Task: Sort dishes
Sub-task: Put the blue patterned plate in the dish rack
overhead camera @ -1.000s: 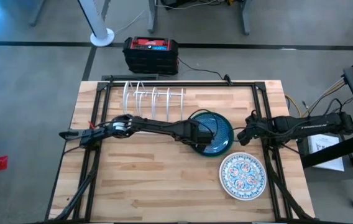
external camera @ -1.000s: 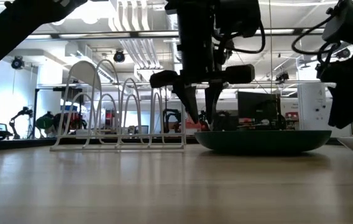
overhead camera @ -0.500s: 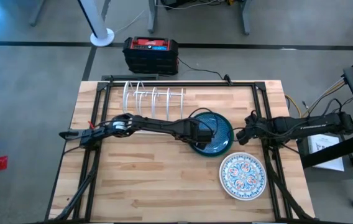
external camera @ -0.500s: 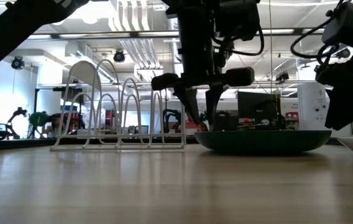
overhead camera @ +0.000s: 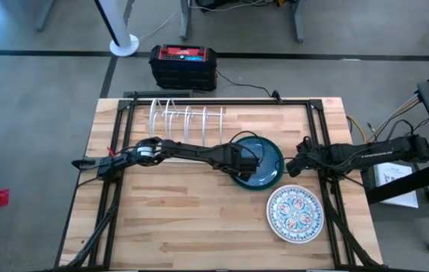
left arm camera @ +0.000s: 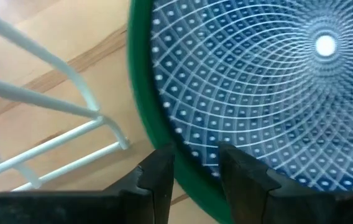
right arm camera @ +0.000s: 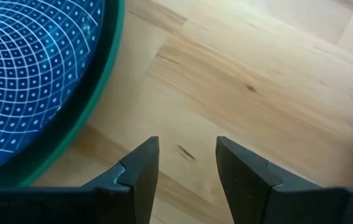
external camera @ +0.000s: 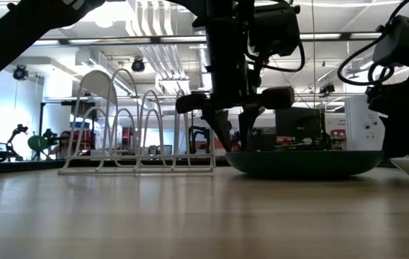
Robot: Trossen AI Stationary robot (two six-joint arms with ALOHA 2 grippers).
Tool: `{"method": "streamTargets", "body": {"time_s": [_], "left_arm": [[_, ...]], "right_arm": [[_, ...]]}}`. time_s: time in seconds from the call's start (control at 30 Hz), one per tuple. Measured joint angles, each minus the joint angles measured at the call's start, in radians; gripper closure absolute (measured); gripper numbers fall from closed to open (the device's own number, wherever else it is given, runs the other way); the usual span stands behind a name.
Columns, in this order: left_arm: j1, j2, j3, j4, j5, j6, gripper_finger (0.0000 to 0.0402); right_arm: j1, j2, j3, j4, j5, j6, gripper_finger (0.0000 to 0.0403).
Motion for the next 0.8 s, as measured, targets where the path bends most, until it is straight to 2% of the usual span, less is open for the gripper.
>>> {"method": "streamTargets", "body": {"time_s": [0.8], "left_arm": [[0.001, 0.000, 0.003, 0.019, 0.005, -0.021, 0.0288]], "right_arm": [[0.000, 0.000, -0.003, 0.008, -0.020, -0.018, 0.0245]]}}
